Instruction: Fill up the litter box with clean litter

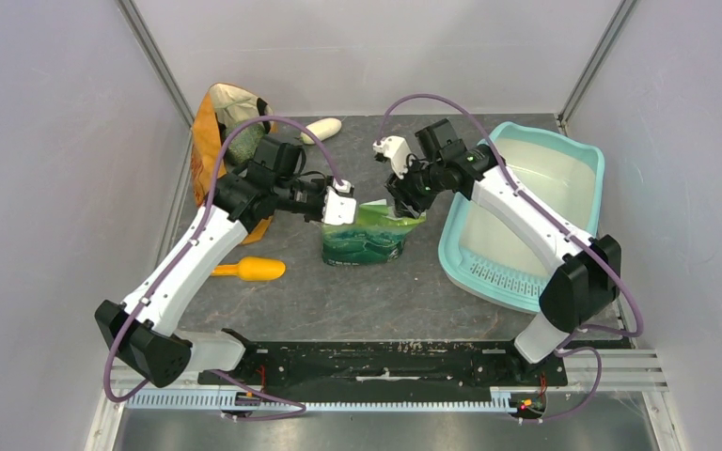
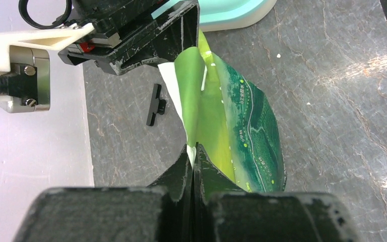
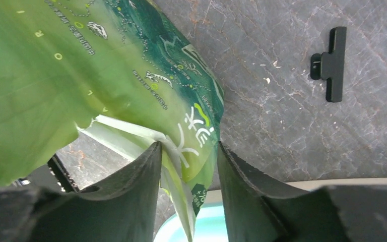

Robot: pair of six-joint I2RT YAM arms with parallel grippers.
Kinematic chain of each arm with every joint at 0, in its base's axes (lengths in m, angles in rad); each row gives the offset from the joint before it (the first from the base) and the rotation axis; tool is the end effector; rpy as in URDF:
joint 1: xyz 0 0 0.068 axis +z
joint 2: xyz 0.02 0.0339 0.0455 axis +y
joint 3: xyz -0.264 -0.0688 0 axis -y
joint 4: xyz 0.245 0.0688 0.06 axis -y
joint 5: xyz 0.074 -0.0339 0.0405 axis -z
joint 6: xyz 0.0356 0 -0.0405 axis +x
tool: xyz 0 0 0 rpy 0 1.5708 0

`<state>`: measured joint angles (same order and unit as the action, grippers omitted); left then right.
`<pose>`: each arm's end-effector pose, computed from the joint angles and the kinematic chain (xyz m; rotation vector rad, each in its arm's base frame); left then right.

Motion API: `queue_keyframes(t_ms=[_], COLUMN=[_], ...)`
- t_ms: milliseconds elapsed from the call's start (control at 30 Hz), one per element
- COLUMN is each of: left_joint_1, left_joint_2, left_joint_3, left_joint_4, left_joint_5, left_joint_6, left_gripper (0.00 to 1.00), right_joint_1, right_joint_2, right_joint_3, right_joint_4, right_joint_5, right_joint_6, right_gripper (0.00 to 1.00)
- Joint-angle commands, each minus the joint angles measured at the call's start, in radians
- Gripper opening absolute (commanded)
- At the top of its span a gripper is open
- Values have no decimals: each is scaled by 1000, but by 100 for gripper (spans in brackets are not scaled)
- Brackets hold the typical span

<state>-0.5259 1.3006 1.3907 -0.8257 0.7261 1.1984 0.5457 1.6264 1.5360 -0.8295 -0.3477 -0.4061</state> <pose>0.2154 -0.1523 0.3822 1.8236 1.0972 -0.4454 0.2922 0.1916 0.3292 -1.2637 2.1318 0.4916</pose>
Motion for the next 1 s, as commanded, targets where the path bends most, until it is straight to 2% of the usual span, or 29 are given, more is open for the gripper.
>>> queue_keyframes(t_ms=[0,67,167,300,533,600,733,800,967], left_joint_1=[3,4,4,4,4,4,4,4,4], left_joint_2=[-39,-47,-51,-48,-35,-35,-31,-29,-32], left_joint_3=[-3,-10,-13,-6,8,5,4,4,4], left_joint_4=[65,54,28,7,49,85,104,103,107], left_joint_5=[12,29,46,61,29,11,0,-4,7], left_joint_6=[-38,-17,10,36,2,-29,-48,-51,-51], left_gripper=[2,2,2,2,2,2,2,2,2], right_joint_1=[-17,-19,-18,-18,-17,-16,-16,-15,-10], right_joint_2=[25,33,37,87,139,139,136,139,189], right_joint_3=[70,102,133,184,228,240,260,282,321], right_joint_4=[-89,-91,-73,-72,-223,-288,-358,-387,-397], right_joint_5=[25,0,-24,8,-127,-187,-220,-238,-184], right_joint_6=[68,114,162,188,29,-43,-123,-161,-155], right_gripper=[46,45,50,50,52,59,79,83,75])
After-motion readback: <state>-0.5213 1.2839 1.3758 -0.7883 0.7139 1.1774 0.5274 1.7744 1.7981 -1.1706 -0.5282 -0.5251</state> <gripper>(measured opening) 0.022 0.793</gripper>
